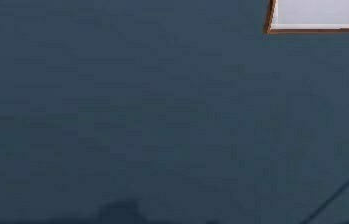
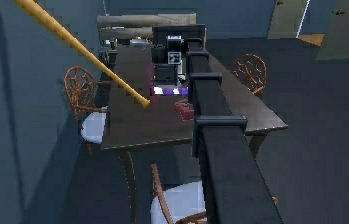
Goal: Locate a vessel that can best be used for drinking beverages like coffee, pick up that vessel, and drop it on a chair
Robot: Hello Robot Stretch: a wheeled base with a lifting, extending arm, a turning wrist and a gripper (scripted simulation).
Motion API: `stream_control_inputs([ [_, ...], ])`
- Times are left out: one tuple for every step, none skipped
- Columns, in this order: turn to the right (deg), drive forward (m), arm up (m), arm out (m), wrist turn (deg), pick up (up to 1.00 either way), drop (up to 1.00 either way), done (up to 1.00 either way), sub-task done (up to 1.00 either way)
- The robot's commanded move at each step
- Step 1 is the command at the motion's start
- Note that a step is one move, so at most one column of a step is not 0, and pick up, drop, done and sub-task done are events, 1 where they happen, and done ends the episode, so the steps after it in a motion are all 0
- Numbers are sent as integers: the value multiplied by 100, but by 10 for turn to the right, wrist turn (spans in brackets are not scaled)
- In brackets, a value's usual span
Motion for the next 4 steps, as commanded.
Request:
stream_control_inputs([
  [0,0,0,0,450,0,0,0,0],
  [0,0,-44,0,0,0,0,0,0],
  [0,0,-50,0,0,0,0,0,0],
  [0,0,0,0,0,0,100,0,0],
])
